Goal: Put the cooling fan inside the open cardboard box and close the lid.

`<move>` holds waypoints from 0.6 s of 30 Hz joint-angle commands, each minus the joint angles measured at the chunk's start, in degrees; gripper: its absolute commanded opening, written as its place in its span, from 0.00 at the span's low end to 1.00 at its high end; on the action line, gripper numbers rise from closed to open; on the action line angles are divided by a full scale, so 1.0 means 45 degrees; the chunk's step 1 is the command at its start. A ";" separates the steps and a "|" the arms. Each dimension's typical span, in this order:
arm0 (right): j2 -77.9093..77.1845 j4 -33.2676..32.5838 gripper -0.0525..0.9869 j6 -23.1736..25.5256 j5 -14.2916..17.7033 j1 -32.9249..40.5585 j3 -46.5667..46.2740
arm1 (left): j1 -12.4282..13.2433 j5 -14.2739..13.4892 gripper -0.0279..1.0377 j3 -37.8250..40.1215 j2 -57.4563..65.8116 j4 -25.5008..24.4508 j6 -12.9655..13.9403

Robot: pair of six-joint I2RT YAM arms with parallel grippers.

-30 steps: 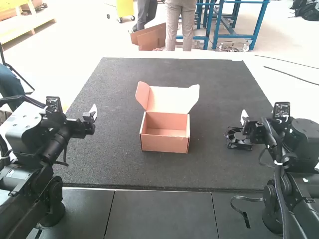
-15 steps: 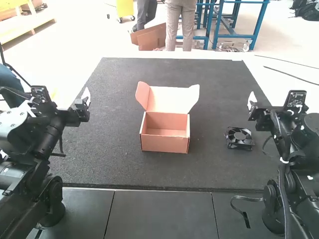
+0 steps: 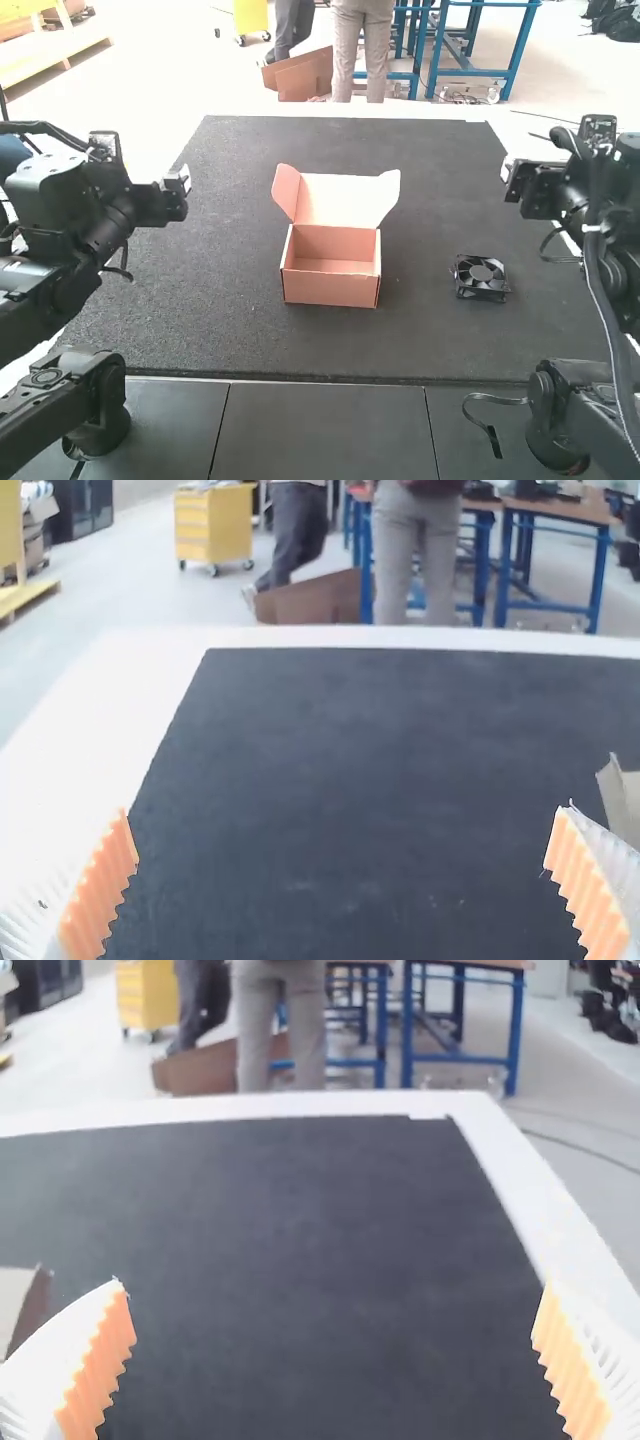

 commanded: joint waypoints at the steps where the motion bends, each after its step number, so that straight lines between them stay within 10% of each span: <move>1: 0.1378 -0.0736 0.93 0.0994 0.0228 -0.0024 0.1258 | 0.0132 -0.0167 0.93 0.1356 0.0670 -0.0675 0.0156; 6: 0.3937 -0.3294 0.92 0.2655 0.0032 -0.0005 0.3348 | 0.0151 -0.0167 0.93 0.3407 0.1666 -0.2882 0.0137; 18: 0.6222 -0.6244 0.92 0.1873 -0.0202 -0.0454 0.5887 | 0.0054 0.0204 0.93 0.5965 0.3365 -0.6007 0.0156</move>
